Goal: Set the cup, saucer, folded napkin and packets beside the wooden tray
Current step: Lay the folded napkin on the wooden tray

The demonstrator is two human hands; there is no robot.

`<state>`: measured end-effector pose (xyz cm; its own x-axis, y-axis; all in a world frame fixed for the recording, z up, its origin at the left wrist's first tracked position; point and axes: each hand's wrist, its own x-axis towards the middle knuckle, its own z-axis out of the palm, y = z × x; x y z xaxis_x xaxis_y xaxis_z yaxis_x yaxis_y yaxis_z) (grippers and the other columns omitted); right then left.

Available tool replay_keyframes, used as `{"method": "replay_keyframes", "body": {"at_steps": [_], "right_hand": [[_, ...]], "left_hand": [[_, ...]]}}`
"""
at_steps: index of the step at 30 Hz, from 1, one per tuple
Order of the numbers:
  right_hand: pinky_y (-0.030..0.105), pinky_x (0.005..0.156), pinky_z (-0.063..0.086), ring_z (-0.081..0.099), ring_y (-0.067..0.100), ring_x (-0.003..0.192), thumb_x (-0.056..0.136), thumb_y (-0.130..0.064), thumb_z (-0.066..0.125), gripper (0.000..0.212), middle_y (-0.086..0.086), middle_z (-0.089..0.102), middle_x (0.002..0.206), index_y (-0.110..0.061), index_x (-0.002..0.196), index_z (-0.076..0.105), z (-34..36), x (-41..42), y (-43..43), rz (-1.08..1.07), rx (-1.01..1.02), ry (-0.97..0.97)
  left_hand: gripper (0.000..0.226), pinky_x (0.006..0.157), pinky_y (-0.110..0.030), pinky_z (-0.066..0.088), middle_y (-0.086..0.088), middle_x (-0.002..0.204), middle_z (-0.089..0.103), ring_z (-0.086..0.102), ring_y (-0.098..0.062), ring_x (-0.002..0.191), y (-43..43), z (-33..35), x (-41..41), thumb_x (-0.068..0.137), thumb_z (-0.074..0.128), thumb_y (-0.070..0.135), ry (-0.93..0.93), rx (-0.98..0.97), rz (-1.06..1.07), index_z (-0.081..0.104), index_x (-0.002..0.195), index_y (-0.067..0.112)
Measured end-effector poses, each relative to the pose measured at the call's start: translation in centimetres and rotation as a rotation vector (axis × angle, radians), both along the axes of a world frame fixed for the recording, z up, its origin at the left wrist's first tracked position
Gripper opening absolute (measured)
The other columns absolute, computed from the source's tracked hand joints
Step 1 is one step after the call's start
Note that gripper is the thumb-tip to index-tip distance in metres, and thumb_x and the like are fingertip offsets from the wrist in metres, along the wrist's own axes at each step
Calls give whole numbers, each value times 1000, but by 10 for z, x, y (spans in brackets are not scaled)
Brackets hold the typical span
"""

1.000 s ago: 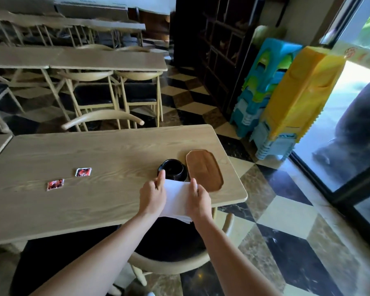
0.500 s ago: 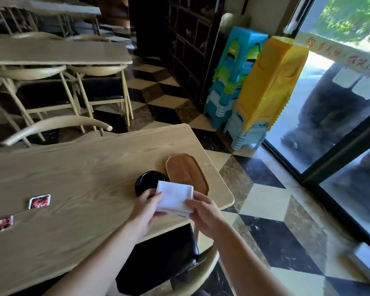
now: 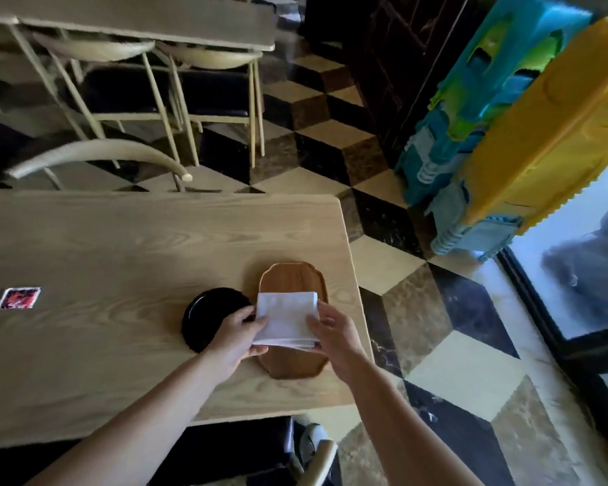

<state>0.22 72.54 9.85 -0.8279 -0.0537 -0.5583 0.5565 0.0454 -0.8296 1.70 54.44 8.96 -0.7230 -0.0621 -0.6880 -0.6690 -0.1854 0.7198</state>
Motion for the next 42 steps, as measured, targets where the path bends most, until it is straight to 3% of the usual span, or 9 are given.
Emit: {"method": "replay_keyframes", "body": {"at_steps": [5,9,13,16,20,25,28,33,42], "right_hand": [[52,84,59,70,30,96,77,4,67,39,17,70,107,-14,112,67,-39,-70,27,163,66,-68],[51,80,60,71,28,94,67,-10,76,57,5,71,100,-15,123,63,-68,-114,35,284,213,-76],[46,83,58,69,24,90,68,-24,75,40,-3,73,95,-25,107,66,-92,-141,34,403,415,-4],[36,80,55,66,23,91,79,-24,74,44,-3,70,101,-25,122,63,-99,-151,31,492,501,49],[31,80,54,65,21,95,85,-24,70,47,0,70,107,-20,130,58,-101,-154,28,542,591,131],[28,70,46,59,20,83,87,-23,64,23,2,64,90,-12,107,60,-102,-151,26,578,695,211],[29,74,40,57,25,95,91,-26,60,23,8,60,105,-9,107,57,-106,-148,24,628,754,230],[37,87,48,55,28,106,96,-30,56,40,8,50,122,-9,129,49,-111,-147,22,692,792,246],[35,89,46,54,29,109,96,-27,55,37,10,50,123,-8,128,50,-108,-143,22,673,766,242]], "left_hand": [[22,62,-31,50,-9,105,61,58,-20,88,29,-38,-49,94,55,16,-17,-136,98,61,115,16],[18,64,-33,54,-6,99,62,61,-19,84,42,-63,-84,90,60,19,11,-283,159,65,107,19],[11,69,-43,61,-3,90,71,68,-26,80,45,-83,-102,80,56,35,68,-520,60,66,84,32],[25,72,-47,58,-1,85,73,69,-28,76,46,-97,-107,78,52,39,53,-668,2,66,94,27],[21,69,-32,46,1,87,70,65,-23,81,51,-105,-112,90,54,26,63,-796,-17,66,105,16],[19,69,-27,40,3,83,63,60,-19,75,60,-108,-113,95,50,22,118,-893,-22,62,104,10],[17,71,-34,46,-4,83,67,63,-26,81,61,-114,-113,94,49,20,159,-947,-35,61,96,8],[26,77,-34,42,-15,101,62,58,-32,92,60,-119,-110,95,50,22,163,-1091,-120,56,114,6],[31,87,-33,40,-18,110,60,53,-30,108,63,-115,-110,96,50,22,103,-1017,-69,51,123,7]]}}
